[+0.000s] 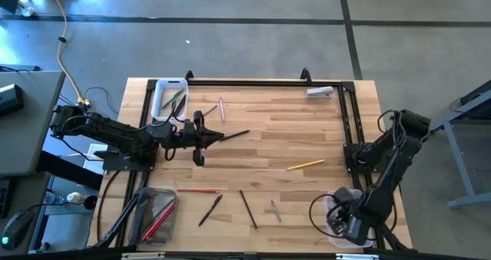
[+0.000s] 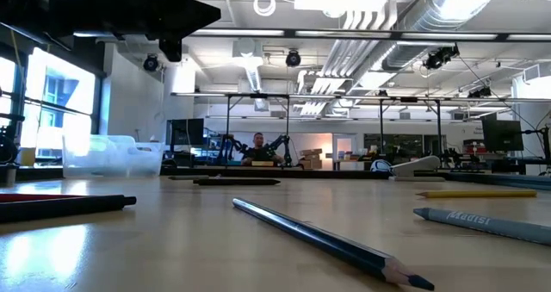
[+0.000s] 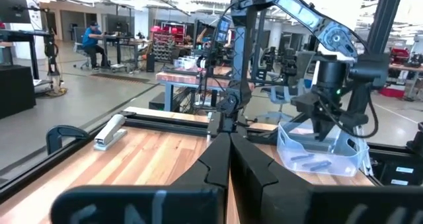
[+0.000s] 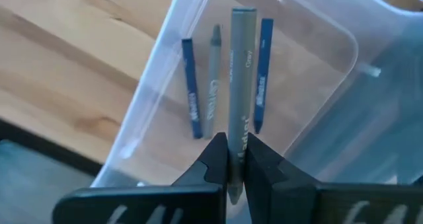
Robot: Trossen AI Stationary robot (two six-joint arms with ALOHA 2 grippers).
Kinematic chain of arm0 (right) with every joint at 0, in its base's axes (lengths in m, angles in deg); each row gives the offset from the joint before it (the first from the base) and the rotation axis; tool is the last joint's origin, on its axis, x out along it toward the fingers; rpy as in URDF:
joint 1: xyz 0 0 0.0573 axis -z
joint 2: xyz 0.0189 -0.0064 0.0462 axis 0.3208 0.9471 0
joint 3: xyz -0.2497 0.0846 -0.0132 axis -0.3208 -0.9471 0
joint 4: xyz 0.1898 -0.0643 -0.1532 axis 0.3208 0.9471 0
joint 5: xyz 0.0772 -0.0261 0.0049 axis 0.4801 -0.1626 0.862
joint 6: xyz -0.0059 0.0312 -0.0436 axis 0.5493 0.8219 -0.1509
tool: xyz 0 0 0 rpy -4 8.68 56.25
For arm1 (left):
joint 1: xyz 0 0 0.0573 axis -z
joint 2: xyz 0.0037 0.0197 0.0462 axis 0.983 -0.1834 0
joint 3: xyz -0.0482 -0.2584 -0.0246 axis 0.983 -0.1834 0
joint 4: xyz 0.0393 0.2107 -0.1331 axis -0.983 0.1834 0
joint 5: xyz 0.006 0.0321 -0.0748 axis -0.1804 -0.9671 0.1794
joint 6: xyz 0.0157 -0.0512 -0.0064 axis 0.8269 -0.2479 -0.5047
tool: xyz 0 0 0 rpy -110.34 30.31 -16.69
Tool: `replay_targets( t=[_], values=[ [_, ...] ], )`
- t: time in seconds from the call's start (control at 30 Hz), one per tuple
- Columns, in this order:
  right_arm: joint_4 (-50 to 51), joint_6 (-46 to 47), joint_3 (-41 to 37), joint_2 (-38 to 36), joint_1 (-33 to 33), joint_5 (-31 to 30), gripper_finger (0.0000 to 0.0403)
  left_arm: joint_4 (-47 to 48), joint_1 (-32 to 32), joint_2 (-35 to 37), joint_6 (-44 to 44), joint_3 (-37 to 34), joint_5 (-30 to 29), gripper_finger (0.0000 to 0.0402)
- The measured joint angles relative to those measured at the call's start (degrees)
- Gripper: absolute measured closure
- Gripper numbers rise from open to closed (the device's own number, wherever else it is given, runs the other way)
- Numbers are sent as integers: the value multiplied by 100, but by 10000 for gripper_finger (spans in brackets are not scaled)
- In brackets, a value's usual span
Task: Sort crayons/erasers/pens/pencils in bins
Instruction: Put the middle gray crayon into the bottom transparent bin, then put the red pencil into the black bin
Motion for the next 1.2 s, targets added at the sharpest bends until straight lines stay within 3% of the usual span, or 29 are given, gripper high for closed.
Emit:
replay_targets(
  t=[0.43, 0.73, 1.07, 1.2],
  values=[
    [-46, -798, -2, 965, 52, 408, 397, -1, 0, 0, -6, 0, -2, 401],
    [-87, -919, -4, 1114, 83, 479, 396, -2, 0, 0, -17, 0, -17, 401],
    [134, -1030, -7, 1112, 245, 702, 314, -2, 0, 0, -53, 0, 2, 401],
    [137, -1201, -7, 1082, 352, 1109, 285, -3, 0, 0, -52, 0, 4, 401]
  ],
)
